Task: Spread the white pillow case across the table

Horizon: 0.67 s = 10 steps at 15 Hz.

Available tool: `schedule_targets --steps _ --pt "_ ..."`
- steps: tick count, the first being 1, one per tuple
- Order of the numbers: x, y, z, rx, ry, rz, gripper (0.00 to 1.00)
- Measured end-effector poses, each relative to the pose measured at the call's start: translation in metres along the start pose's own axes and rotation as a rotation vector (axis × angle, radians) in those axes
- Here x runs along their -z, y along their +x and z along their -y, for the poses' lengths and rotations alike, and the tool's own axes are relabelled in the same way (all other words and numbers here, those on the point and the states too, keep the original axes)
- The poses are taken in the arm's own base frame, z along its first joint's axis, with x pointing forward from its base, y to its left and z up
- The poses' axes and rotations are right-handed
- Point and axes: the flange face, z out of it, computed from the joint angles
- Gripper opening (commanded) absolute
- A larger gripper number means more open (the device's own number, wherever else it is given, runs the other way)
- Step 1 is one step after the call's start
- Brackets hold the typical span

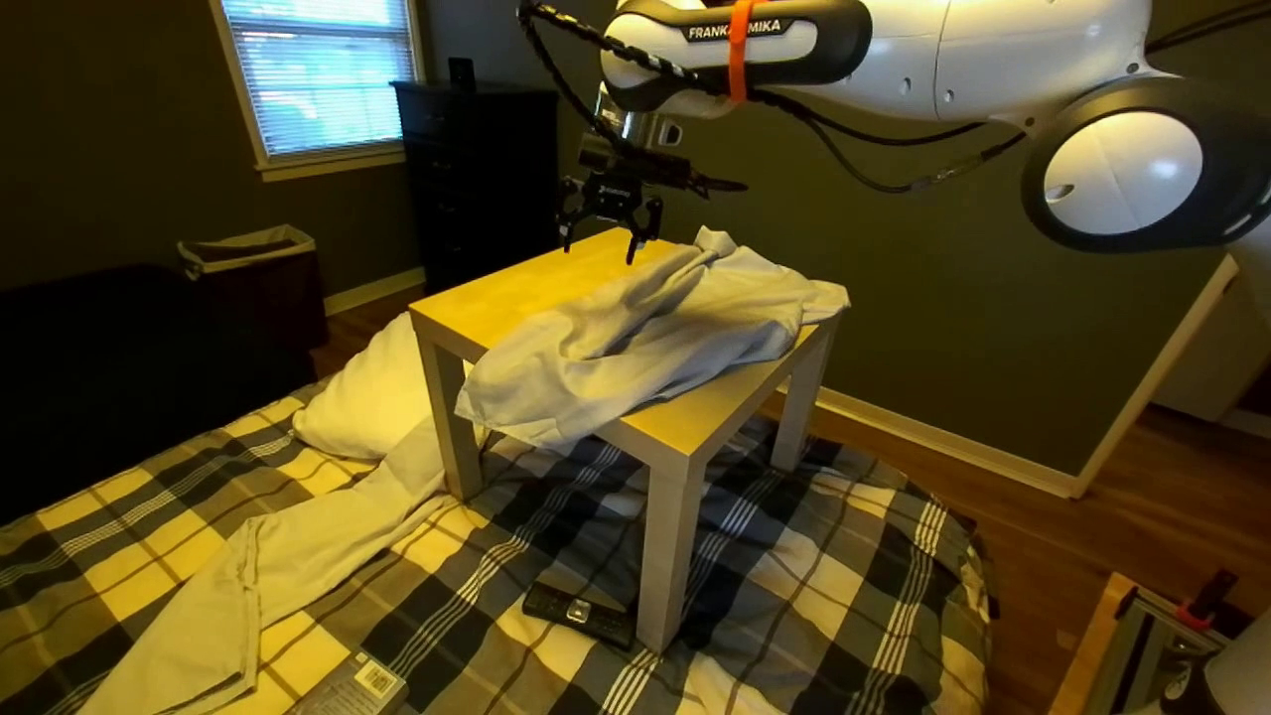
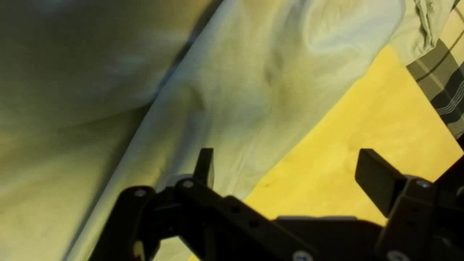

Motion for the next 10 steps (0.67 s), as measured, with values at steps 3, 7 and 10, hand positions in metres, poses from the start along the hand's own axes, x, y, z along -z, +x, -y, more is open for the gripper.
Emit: schedule_targets --steps 3,7,10 --pt "-0.027 -0.004 0.015 -0.026 -0.015 -0.069 1.00" --pt "-0.059 -0.011 0.027 0.006 -0.029 -0.086 1.00" --pt "-0.058 -0.010 0.026 0.010 -0.028 -0.089 1.00"
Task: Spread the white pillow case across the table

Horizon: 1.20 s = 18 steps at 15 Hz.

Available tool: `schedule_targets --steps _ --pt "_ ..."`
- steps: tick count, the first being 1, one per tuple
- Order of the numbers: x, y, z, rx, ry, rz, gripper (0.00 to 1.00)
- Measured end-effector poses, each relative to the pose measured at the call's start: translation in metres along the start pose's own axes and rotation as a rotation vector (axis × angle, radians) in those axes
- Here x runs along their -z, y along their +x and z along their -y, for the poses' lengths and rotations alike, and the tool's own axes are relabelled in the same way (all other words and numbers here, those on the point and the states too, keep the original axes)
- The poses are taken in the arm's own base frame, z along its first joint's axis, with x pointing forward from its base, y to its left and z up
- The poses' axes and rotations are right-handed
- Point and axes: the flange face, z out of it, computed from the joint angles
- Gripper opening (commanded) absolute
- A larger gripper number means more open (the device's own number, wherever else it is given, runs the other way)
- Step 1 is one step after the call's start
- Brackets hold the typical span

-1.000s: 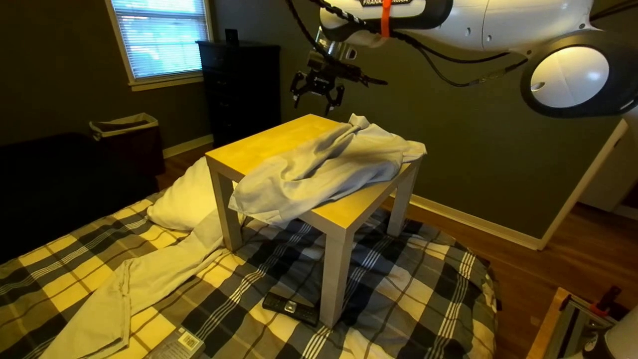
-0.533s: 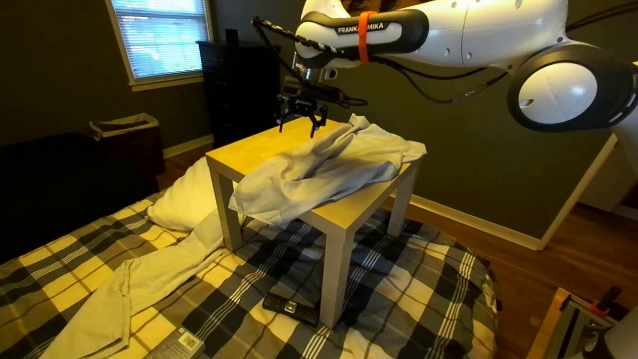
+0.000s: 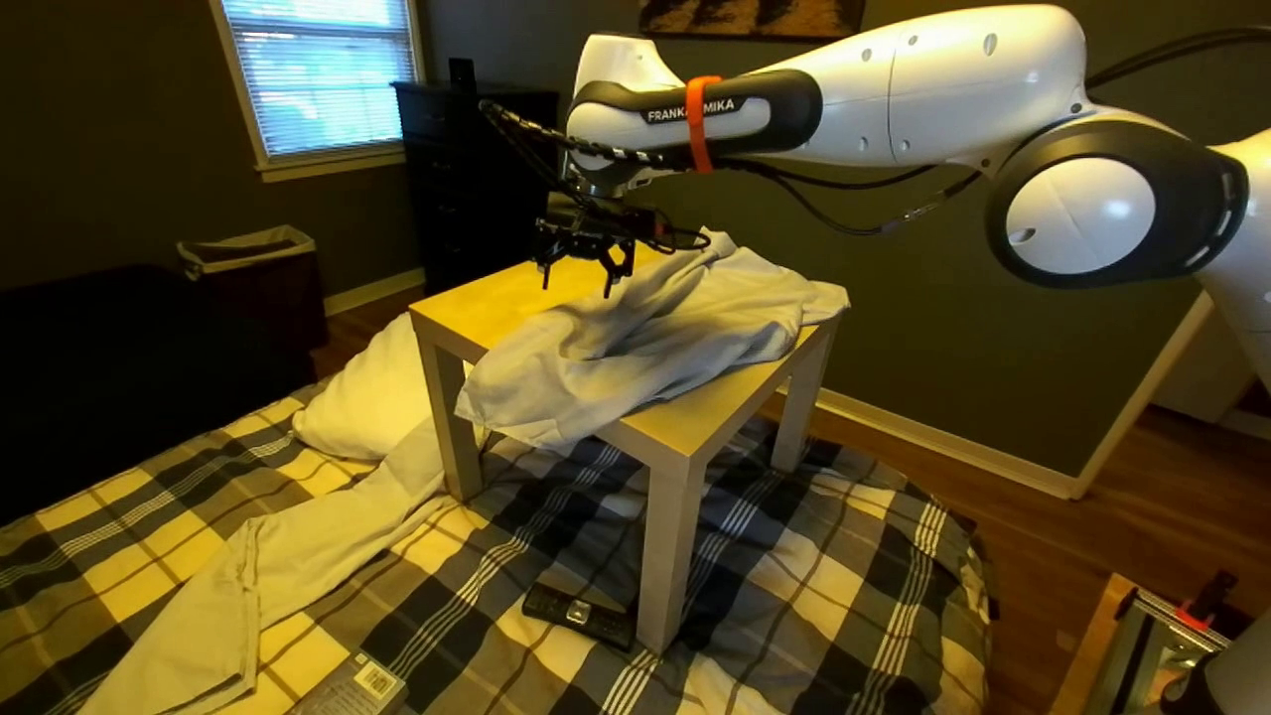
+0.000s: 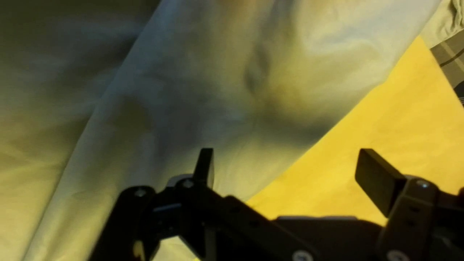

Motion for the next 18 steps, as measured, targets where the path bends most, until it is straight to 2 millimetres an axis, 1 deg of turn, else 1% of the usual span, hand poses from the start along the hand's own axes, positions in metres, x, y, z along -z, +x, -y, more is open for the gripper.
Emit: schedule_targets --steps 5,7,8,10,11,14,18 --pt "0.000 -0.001 0.002 -0.006 0.004 0.003 1.00" --pt "-0.003 -0.005 0.008 0.002 0.012 -0.001 1.00" --pt "-0.005 -0.008 0.011 0.008 0.017 -0.005 0.97" --pt "-0.011 -0.013 0.019 0.020 0.030 -0.019 0.76" --pt "-0.014 -0.015 0.023 0.025 0.035 -0.025 0.72" --pt "-0.021 -0.022 0.031 0.044 0.035 -0.033 0.48" --pt "-0.029 -0.028 0.036 0.059 0.023 -0.032 0.18"
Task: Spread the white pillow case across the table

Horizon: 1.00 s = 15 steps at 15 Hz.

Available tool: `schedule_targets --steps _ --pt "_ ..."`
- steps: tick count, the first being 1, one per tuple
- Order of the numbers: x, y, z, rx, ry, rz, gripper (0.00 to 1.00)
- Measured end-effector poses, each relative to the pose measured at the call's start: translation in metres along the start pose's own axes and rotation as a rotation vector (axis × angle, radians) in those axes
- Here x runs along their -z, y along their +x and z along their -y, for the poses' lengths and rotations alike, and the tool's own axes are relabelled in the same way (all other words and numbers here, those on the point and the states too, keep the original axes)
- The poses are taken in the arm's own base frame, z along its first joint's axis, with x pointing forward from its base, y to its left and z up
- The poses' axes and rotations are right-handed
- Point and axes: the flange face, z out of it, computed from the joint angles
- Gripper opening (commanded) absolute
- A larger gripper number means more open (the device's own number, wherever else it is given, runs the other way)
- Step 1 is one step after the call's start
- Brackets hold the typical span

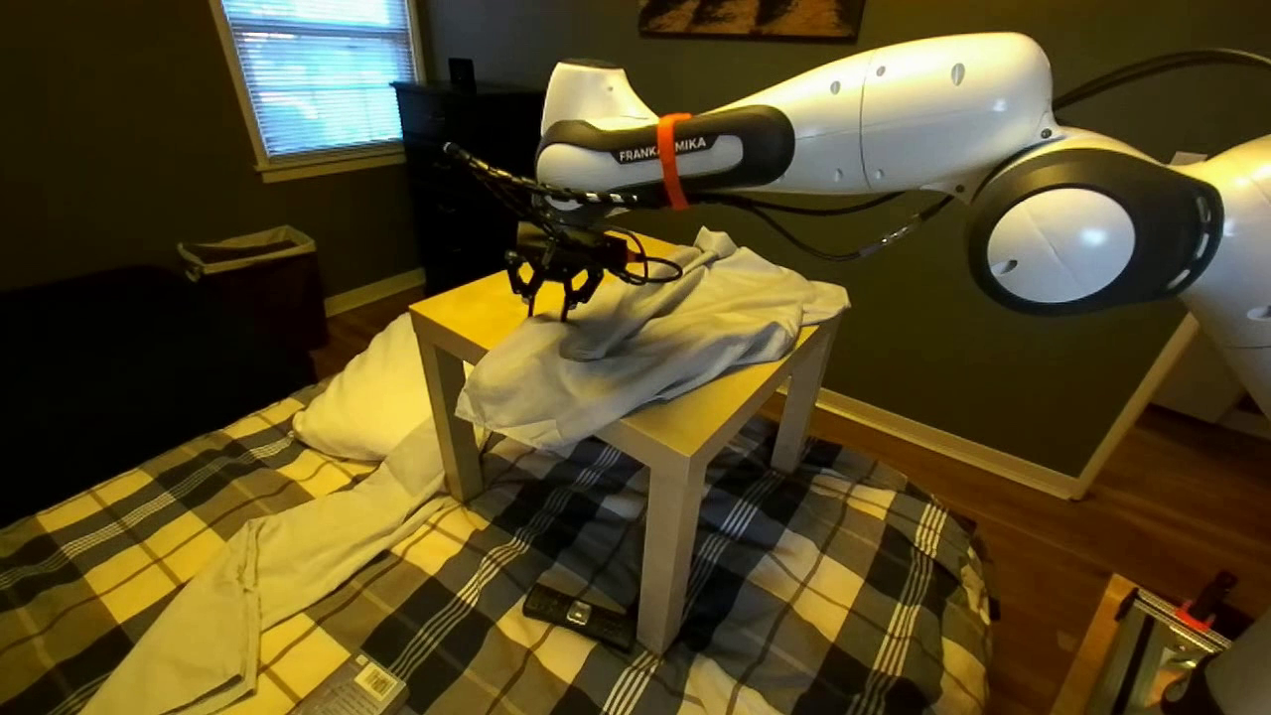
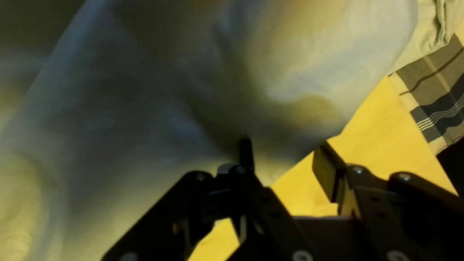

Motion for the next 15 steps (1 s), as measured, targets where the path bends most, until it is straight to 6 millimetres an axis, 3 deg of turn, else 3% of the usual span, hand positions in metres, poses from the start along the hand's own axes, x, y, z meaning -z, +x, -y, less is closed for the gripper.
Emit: schedule_targets --steps 2,3,10,15 --pt "-0.001 -0.001 0.001 0.005 -0.004 -0.002 0.02" --pt "-0.002 -0.001 0.001 0.006 -0.006 -0.003 0.00" --pt "-0.002 0.000 0.001 -0.012 -0.006 -0.007 0.00" --pt "0.021 0.019 0.012 -0.109 0.081 -0.126 0.00"
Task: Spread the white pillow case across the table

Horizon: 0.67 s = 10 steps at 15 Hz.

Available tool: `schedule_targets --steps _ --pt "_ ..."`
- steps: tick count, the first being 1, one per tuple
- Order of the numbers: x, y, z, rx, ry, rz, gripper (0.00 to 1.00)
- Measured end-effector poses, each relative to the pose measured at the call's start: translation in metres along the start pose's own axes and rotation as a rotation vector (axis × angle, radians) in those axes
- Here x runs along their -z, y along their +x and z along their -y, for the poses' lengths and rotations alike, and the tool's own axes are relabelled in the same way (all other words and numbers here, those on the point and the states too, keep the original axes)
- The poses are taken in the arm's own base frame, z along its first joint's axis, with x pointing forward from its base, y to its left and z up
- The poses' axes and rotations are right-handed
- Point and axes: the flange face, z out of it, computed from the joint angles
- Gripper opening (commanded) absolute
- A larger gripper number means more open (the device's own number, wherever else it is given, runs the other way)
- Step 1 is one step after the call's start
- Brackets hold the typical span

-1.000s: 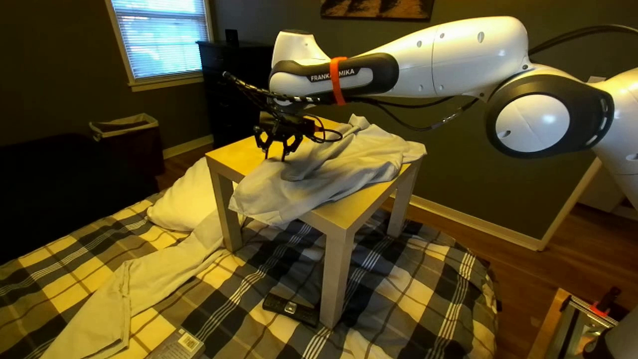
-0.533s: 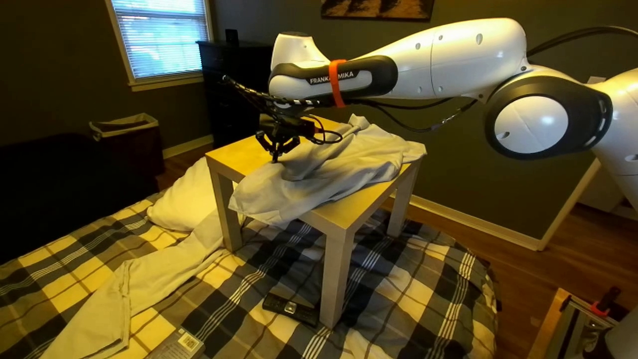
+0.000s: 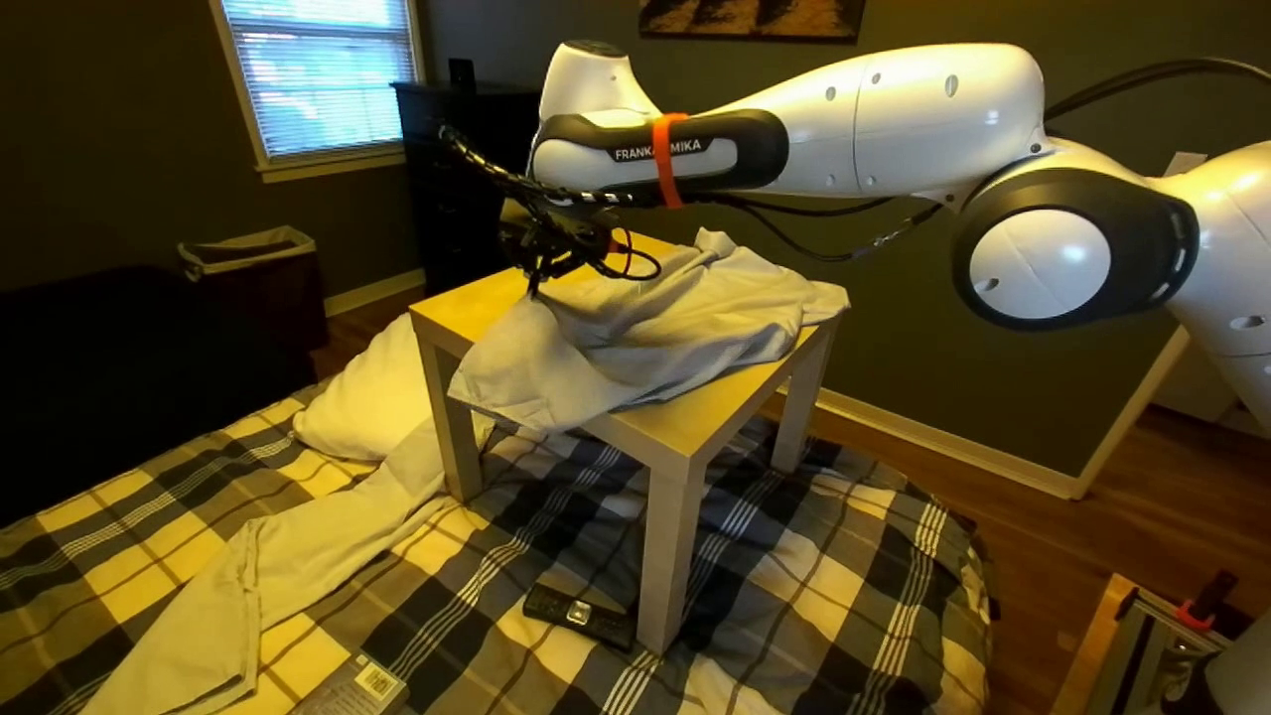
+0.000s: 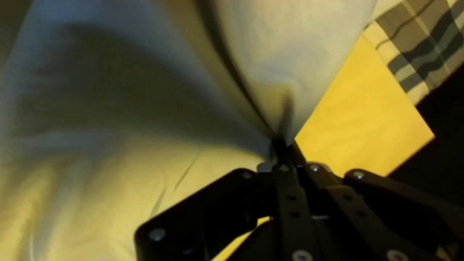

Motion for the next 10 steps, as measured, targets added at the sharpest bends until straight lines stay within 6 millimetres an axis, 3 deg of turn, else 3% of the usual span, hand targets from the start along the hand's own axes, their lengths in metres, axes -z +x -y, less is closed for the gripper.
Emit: schedule_targets --steps 5,9,10 --pt "0.029 0.021 0.026 -0.119 0.158 -0.178 0.00" --pt "0.031 0.026 0.038 -0.210 0.236 -0.326 0.00" --pt "0.027 0.026 0.038 -0.233 0.245 -0.359 0.26"
